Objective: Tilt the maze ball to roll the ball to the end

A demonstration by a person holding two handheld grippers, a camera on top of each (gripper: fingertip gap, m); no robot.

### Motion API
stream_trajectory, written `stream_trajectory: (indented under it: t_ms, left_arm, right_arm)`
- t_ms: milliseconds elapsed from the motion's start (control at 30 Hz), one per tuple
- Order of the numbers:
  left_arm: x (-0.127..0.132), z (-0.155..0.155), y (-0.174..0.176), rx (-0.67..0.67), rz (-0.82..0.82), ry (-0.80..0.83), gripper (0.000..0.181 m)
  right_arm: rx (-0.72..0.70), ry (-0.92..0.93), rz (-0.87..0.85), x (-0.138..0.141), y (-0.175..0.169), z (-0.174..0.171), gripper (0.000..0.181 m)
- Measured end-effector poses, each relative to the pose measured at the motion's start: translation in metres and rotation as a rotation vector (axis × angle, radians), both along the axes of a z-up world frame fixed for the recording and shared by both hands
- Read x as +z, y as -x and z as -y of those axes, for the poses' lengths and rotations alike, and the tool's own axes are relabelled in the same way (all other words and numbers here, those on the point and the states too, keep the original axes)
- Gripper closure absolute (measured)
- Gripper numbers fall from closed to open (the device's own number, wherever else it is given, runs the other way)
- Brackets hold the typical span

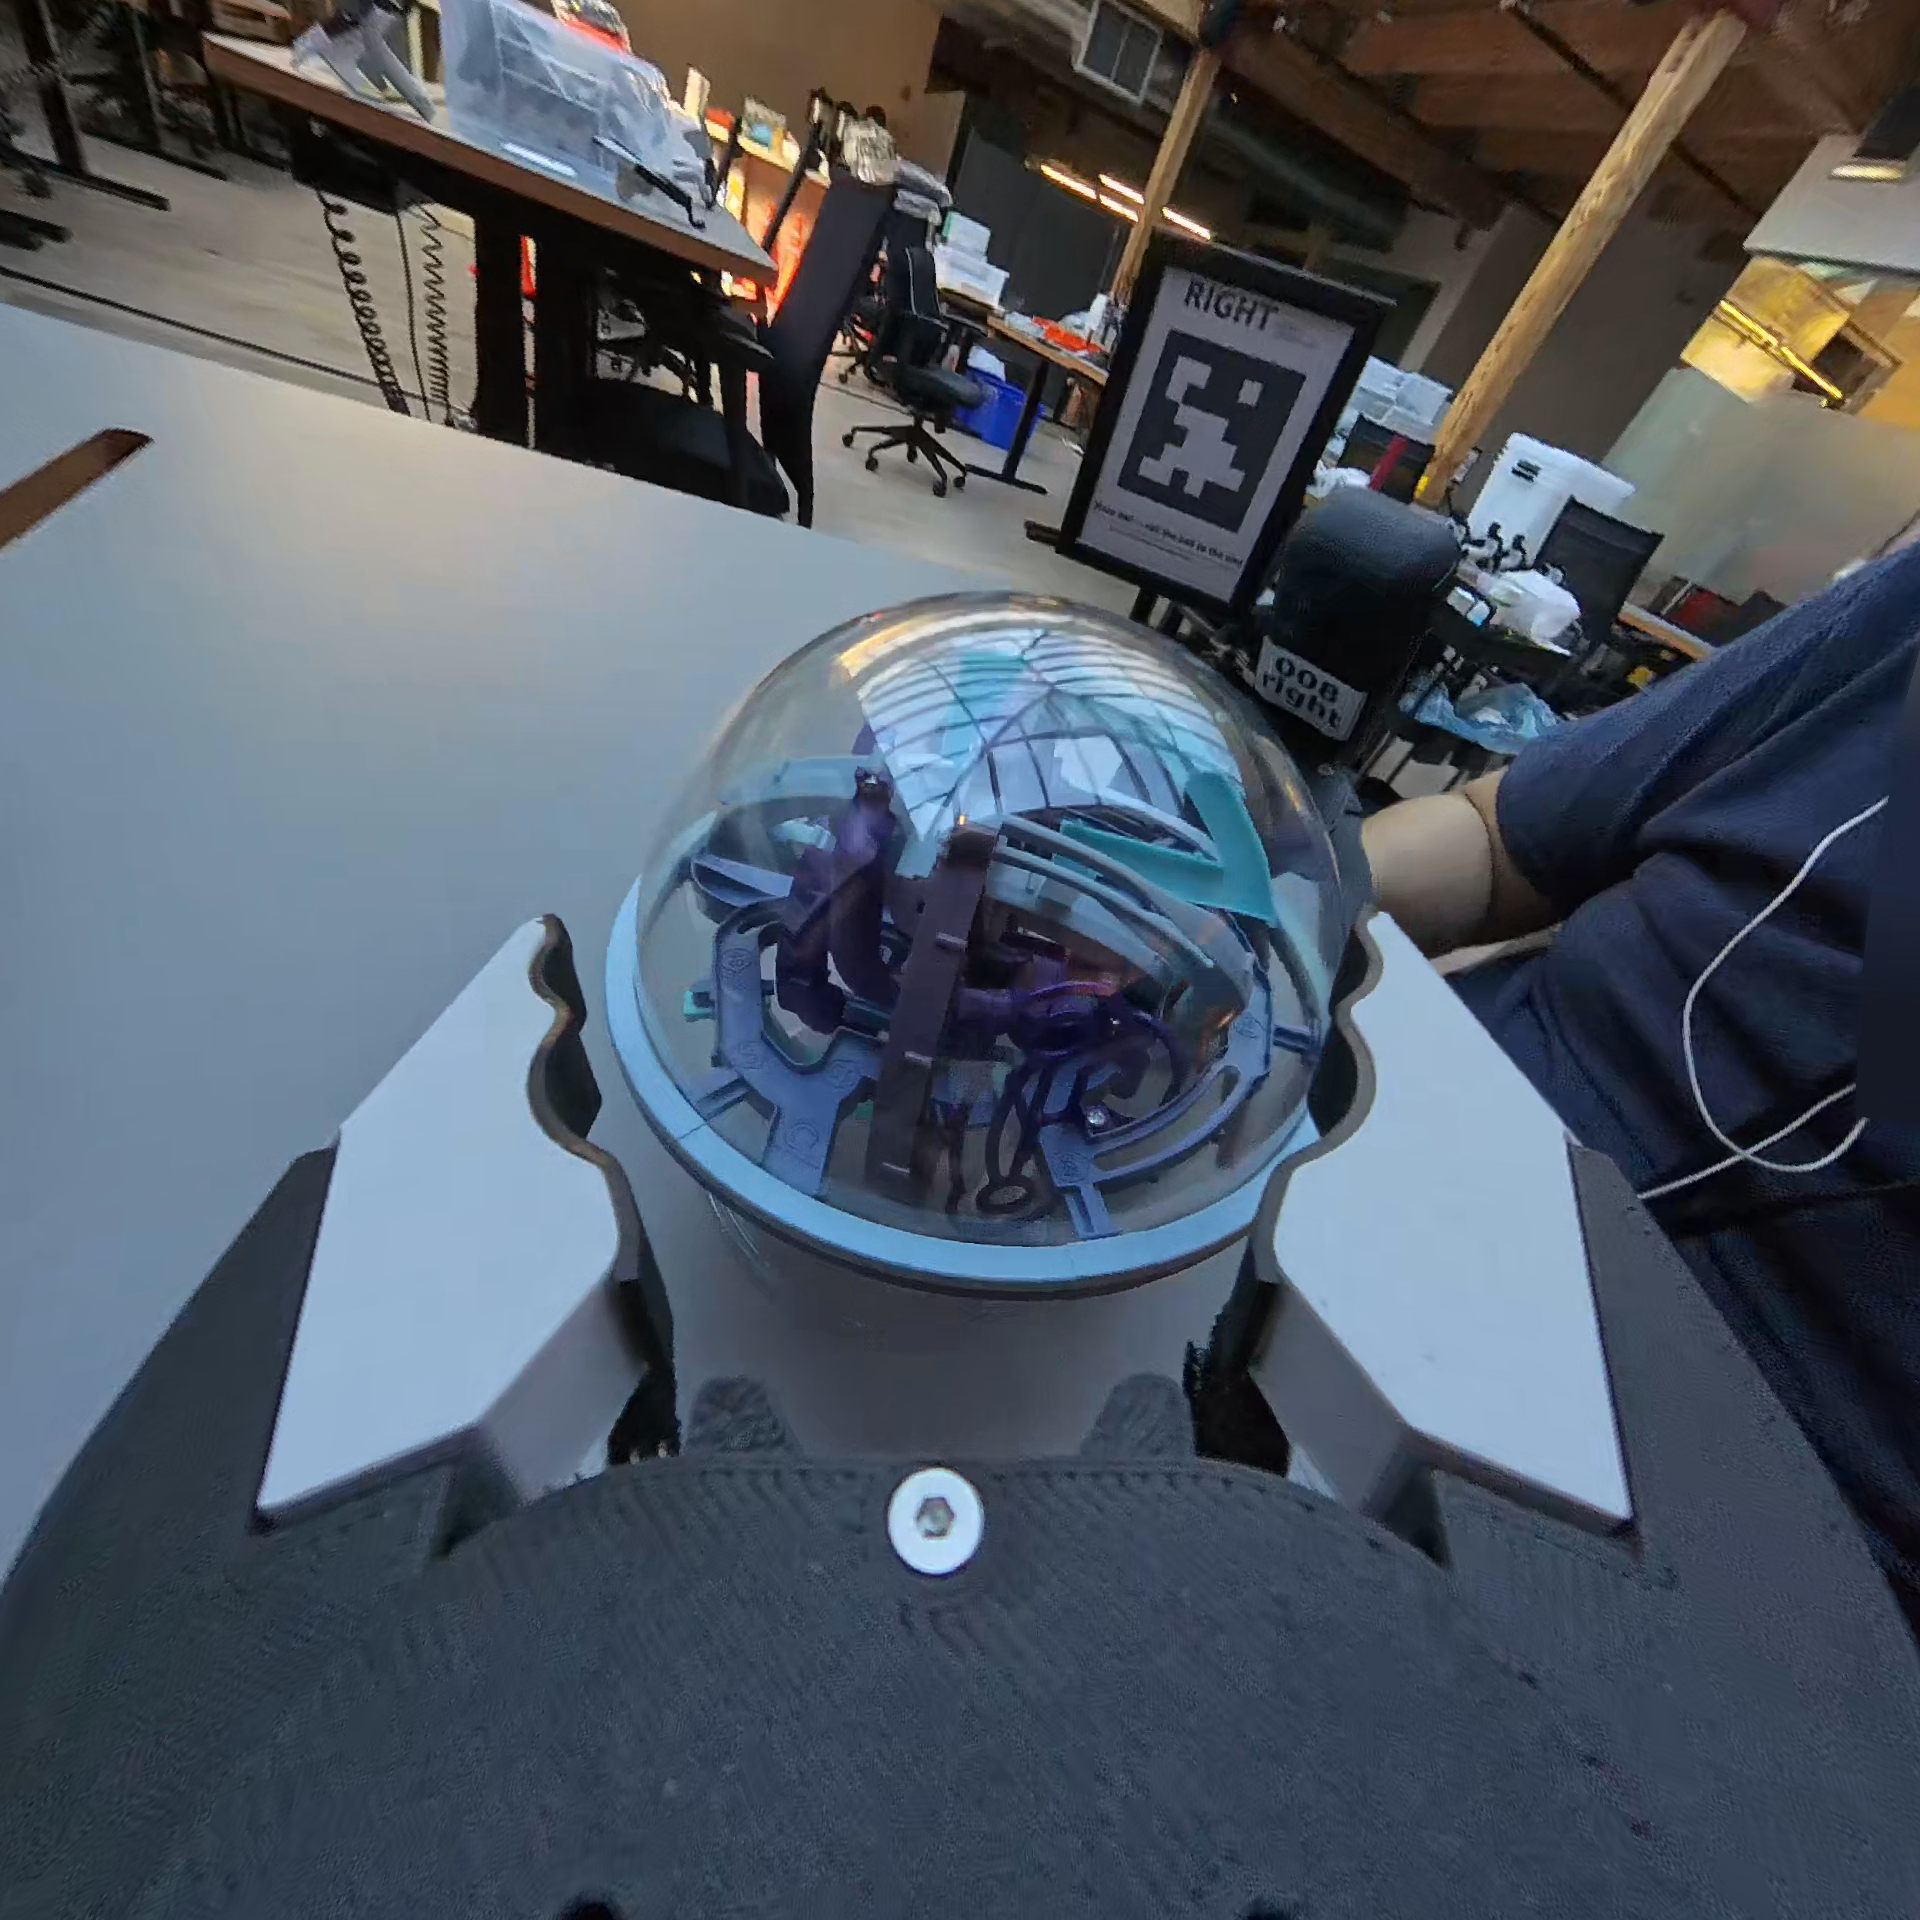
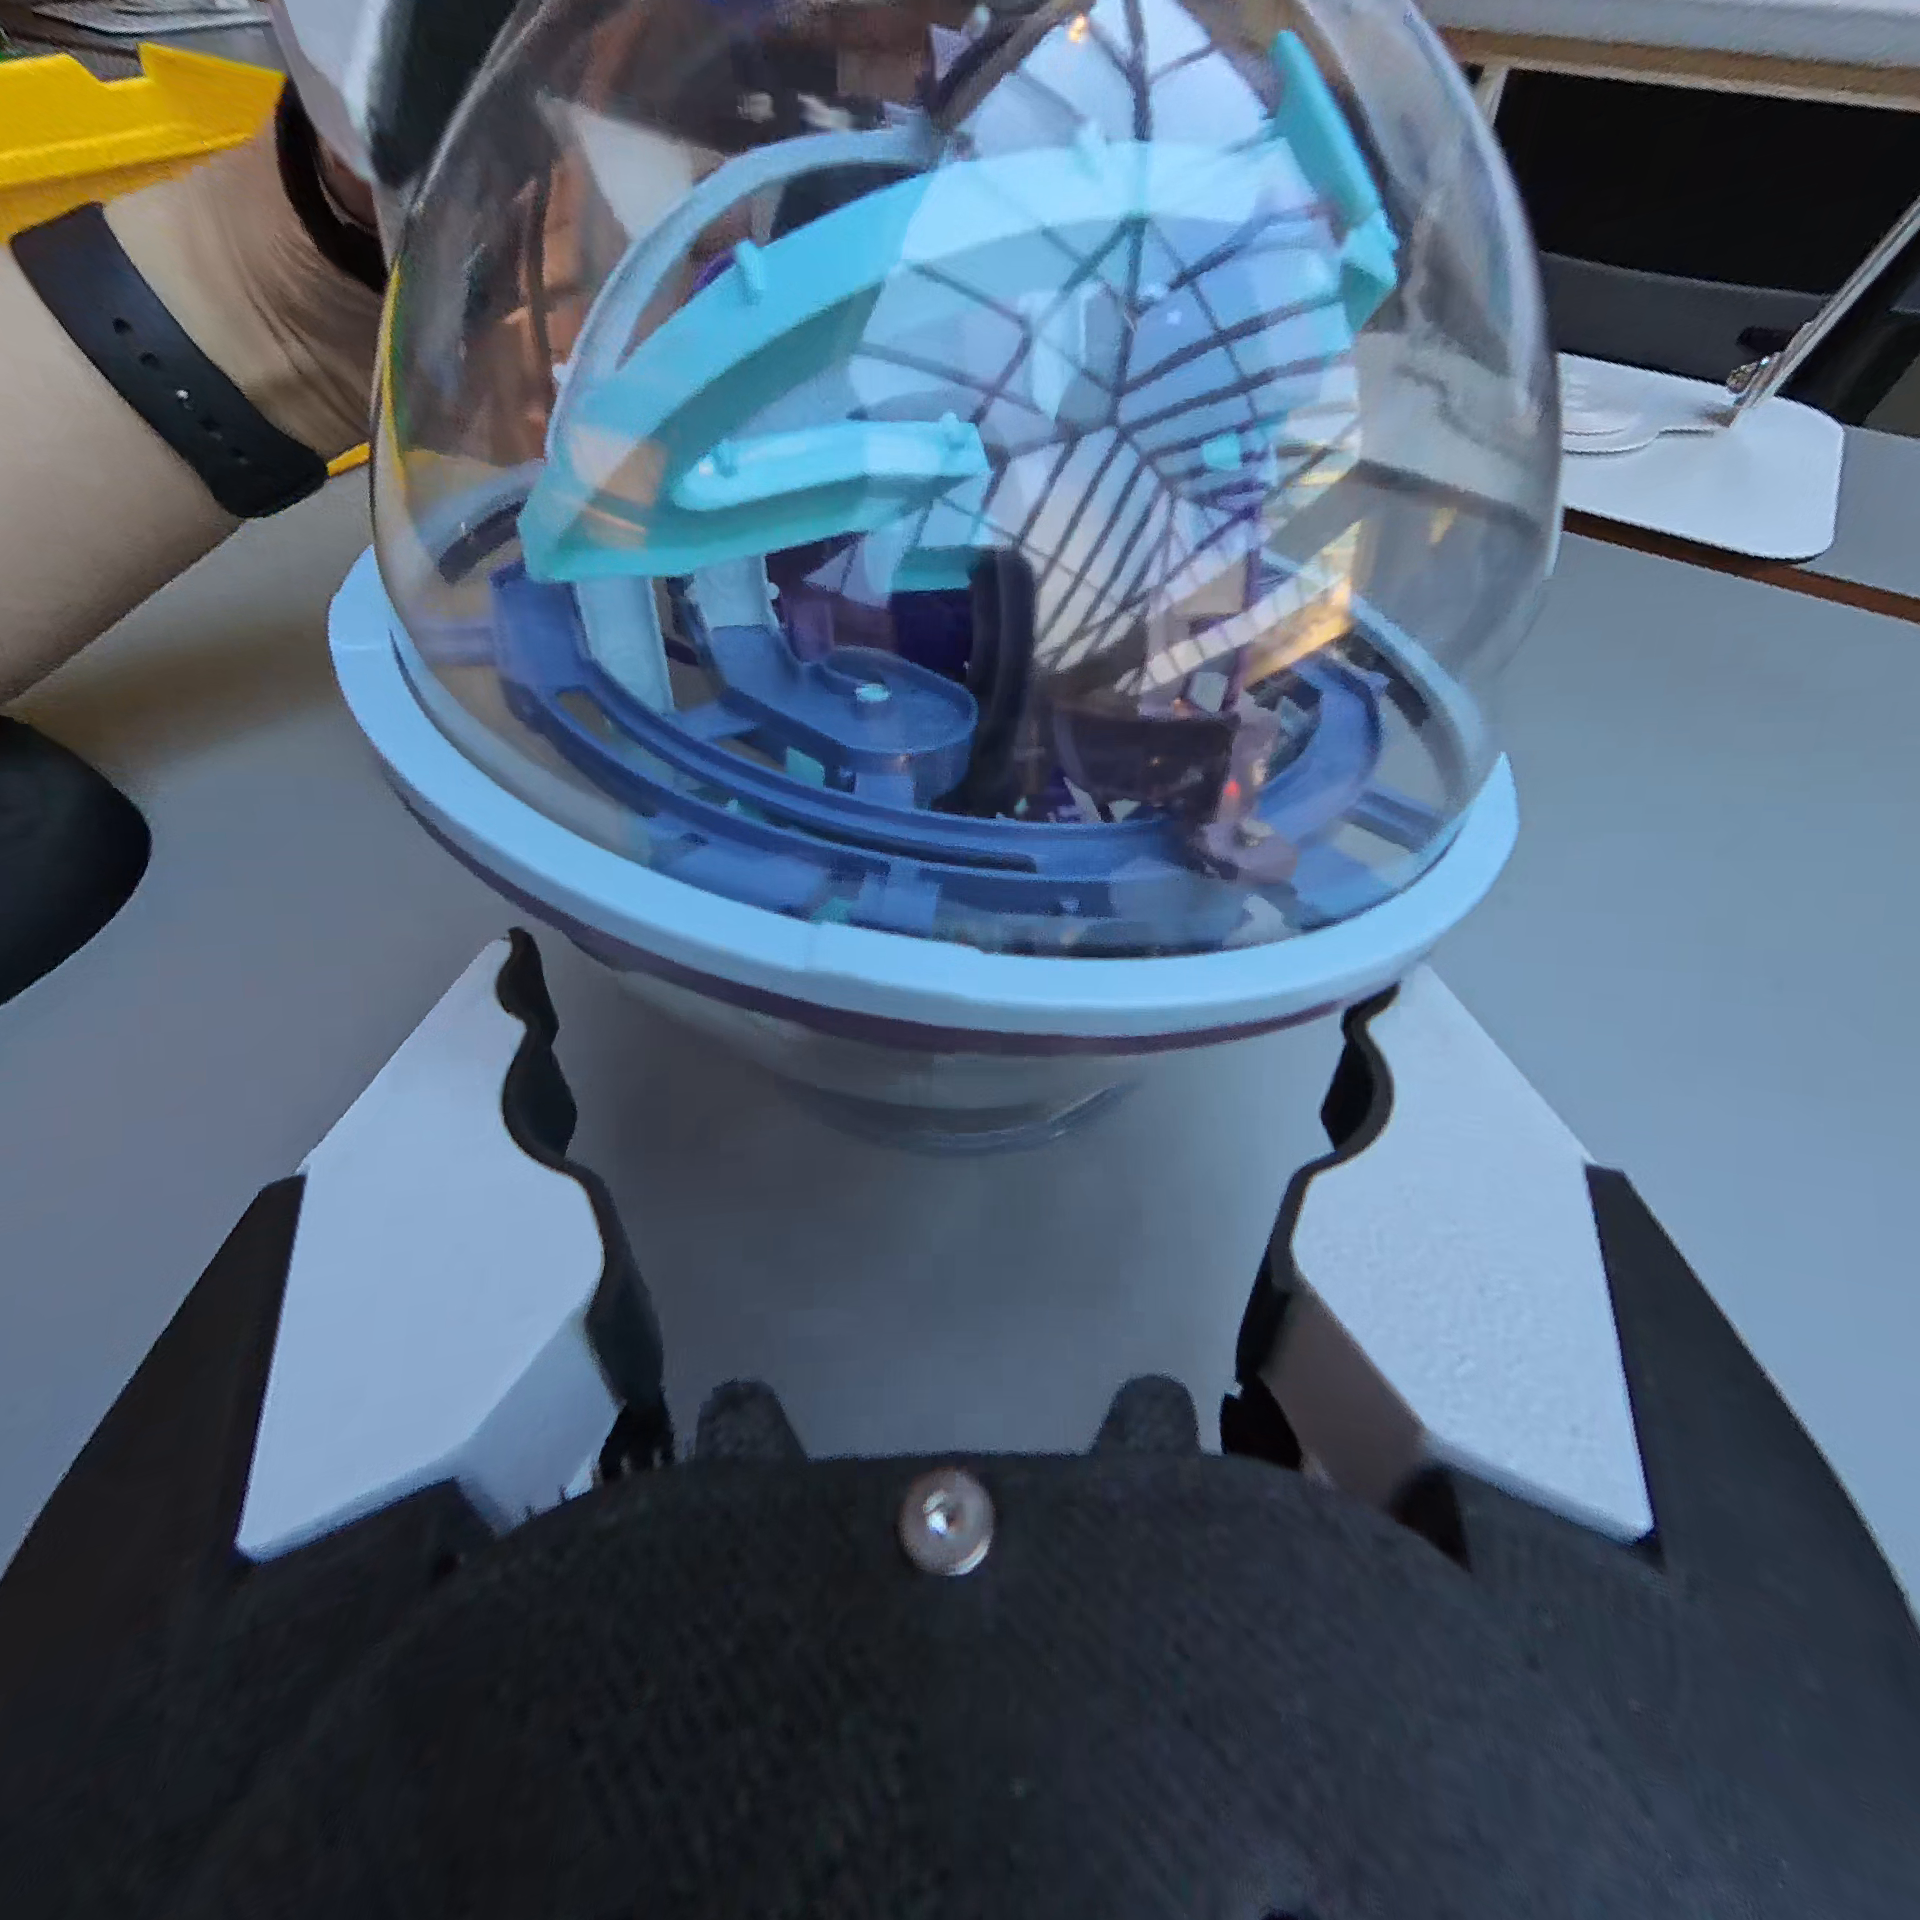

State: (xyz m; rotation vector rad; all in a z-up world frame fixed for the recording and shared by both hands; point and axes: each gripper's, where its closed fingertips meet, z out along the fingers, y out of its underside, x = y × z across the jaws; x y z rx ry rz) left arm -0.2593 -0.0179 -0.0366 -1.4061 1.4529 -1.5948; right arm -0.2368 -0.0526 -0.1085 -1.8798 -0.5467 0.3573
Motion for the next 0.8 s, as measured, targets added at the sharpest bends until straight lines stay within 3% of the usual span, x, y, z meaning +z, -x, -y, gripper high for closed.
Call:
stream_trajectory:
  t_ms: [133, 567, 800]
  left_arm:
    - [-0.007, 0.007, -0.003, -0.014, 0.002, 0.021, 0.044]
    - [-0.029, 0.014, 0.002, 0.046, -0.086, 0.001, 0.043]
    - [-0.025, 0.010, 0.002, 0.027, -0.028, 0.073, 0.046]
  right_arm:
    - [-0.013, 0.004, 0.003, -0.001, -0.002, -0.005, 0.038]
    - [0.192, 0.054, -0.206, 0.010, -0.006, -0.002, 0.041]
    - [0.199, 0.053, -0.208, 0.010, -0.008, -0.001, 0.040]
